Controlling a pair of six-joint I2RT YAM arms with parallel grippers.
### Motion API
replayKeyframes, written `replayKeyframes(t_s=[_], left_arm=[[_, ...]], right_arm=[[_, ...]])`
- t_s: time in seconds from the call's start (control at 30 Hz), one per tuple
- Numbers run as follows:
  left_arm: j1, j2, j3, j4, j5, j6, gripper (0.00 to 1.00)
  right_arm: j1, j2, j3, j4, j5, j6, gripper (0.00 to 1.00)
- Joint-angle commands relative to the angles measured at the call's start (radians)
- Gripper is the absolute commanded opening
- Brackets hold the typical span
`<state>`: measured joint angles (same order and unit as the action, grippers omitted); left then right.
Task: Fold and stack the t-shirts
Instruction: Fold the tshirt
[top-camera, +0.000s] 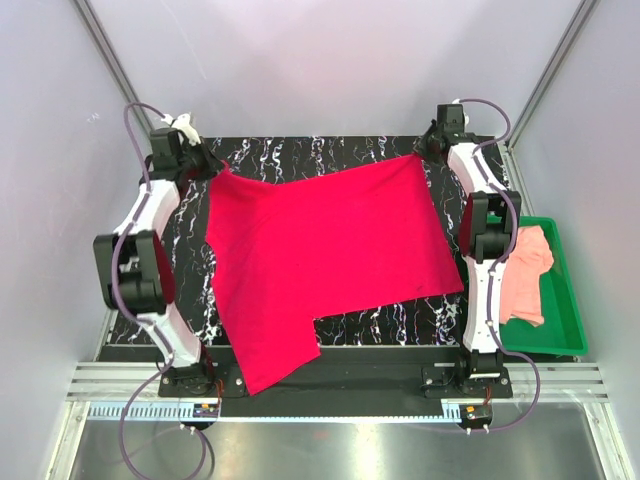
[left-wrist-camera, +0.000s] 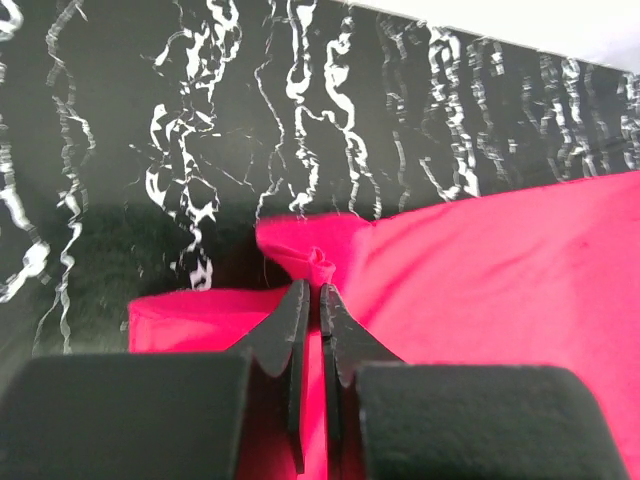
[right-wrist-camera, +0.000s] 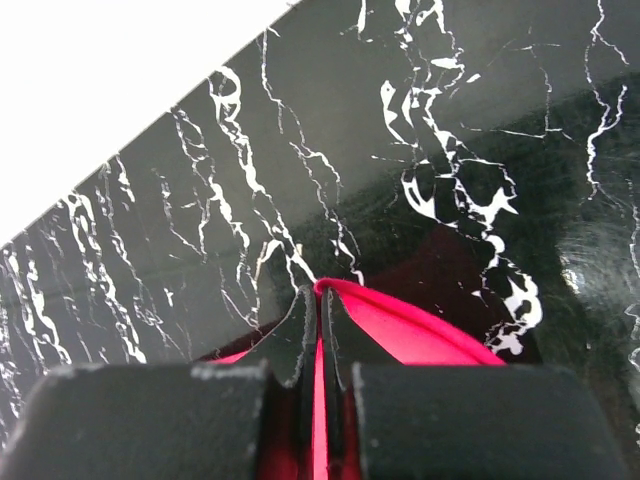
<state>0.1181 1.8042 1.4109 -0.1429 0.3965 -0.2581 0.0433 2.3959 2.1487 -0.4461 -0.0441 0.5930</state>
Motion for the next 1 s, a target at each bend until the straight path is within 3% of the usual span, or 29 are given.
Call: replayKeyframes(t_s=[0.0,0.37,0.7,0.97], left_arm=[[0.008,-0.146,-0.052,-0.024,-0.064,0.037,0.00],[-0.032,-0.364,-0.208,-0.176,-0.125,0.057,0.00],[-0.055,-0.532,-0.329,-0.288,-0.217,-0.012,0.00],[-0.057,-0.634,-0.434,-0.346,-0.188,-0.055,0.00]], right_arm=[[-0.010,0.014,0.092,-0.098,-0.022,-0.050,0.00],[-0.010,-0.133,-0.096,-0.117,0.003,-0.073,0.00],[-0.020,-0.253,-0.248,-0.138,0.006,-0.058,0.00],[-0.025,-0.276,-0.300,-0.163,0.015,-0.078,0.00]])
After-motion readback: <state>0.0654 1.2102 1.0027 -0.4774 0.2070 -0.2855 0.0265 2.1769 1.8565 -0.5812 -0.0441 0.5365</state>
